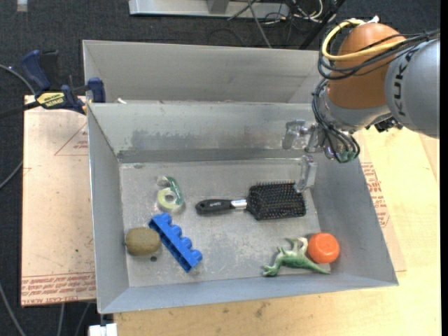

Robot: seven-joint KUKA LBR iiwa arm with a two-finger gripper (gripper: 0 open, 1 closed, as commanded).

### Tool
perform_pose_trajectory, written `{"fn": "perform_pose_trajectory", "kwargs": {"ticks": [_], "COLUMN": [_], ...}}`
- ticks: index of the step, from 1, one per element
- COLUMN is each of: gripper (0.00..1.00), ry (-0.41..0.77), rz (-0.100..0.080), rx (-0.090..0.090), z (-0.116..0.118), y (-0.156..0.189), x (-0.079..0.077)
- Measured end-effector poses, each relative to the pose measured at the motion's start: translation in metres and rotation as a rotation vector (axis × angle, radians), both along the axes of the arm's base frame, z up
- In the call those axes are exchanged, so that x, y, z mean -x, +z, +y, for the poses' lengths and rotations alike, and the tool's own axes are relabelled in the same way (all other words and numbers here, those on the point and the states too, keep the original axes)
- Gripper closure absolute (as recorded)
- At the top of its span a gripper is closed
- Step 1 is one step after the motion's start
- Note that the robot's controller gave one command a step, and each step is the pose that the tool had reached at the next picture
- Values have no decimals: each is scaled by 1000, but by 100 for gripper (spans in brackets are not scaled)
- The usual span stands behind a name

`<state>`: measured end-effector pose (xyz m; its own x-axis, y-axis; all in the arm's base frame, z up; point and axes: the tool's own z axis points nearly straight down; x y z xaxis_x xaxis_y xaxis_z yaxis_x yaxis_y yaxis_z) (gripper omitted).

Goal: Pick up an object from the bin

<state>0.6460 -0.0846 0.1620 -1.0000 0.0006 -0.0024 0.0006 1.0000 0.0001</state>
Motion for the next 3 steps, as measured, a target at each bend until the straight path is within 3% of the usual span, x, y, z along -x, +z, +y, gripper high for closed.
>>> {"fn": "perform_pose_trajectory", "kwargs": {"ticks": [1, 2, 3], "gripper": [100, 100, 100], "ry": [-6, -6, -6], "rz": [-24, -25, -1], "rx": [-1, -1, -1], "z": [30, 30, 22], "y": [-73, -73, -36], "x": [52, 52, 51]}}
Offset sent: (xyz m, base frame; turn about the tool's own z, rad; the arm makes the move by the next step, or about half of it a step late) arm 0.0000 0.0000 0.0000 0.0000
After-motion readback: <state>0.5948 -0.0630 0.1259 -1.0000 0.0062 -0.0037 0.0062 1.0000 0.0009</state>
